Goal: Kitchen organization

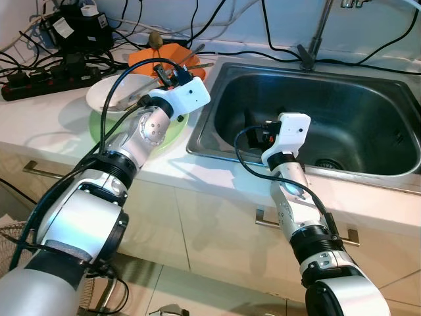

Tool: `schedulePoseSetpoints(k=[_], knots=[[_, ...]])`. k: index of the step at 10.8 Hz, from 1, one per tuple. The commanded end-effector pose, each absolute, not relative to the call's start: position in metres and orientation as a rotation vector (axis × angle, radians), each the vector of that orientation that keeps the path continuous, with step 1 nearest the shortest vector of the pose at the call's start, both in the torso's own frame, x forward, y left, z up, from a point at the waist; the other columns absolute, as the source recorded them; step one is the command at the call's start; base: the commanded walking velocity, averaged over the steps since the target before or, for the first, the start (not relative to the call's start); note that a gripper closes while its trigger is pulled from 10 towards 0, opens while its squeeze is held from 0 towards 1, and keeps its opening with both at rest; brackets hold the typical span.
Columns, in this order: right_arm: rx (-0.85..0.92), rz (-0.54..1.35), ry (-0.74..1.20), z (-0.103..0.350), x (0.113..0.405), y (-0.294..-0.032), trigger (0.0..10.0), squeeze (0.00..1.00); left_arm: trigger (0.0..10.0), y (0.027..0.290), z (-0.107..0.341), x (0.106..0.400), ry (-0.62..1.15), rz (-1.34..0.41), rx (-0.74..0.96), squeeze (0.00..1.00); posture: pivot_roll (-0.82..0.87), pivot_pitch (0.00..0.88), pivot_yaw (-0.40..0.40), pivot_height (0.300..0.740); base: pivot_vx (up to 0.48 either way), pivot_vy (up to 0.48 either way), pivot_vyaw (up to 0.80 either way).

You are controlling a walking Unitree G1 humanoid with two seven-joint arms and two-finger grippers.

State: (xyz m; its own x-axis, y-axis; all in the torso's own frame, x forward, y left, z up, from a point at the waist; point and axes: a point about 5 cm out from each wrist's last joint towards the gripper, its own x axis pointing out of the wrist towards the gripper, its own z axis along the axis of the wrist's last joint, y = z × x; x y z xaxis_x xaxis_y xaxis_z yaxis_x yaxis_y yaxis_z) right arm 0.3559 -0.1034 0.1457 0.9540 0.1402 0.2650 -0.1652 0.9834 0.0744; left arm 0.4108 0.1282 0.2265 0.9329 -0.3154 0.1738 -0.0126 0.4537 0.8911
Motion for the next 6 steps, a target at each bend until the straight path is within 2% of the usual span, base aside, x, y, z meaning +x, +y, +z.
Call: schedulePoseSetpoints(k=[1,2,3,6], knots=[[0.104,0.142,-0.250,0.143,0.355,-0.106,10.0,0.00,0.0,0.128,0.244,0.412,-0.401,-0.152,1.119,0.00,0.07,0.034,0.041,0.740,0.000,0.000,0.00],[0.104,0.143,-0.248,0.143,0.355,-0.106,10.0,0.00,0.0,0.127,0.254,0.412,-0.435,-0.135,1.091,0.00,0.08,0.033,0.039,0.740,0.000,0.000,0.00],[0.104,0.145,-0.248,0.143,0.356,-0.106,10.0,0.00,10.0,0.122,0.262,0.409,-0.468,-0.160,0.999,0.00,0.08,0.033,0.037,0.740,0.000,0.000,0.00],[0.101,0.157,-0.244,0.143,0.356,-0.104,10.0,0.00,10.0,0.110,0.263,0.403,-0.457,-0.267,0.757,0.00,0.08,0.034,0.032,0.740,0.000,0.000,0.00]])
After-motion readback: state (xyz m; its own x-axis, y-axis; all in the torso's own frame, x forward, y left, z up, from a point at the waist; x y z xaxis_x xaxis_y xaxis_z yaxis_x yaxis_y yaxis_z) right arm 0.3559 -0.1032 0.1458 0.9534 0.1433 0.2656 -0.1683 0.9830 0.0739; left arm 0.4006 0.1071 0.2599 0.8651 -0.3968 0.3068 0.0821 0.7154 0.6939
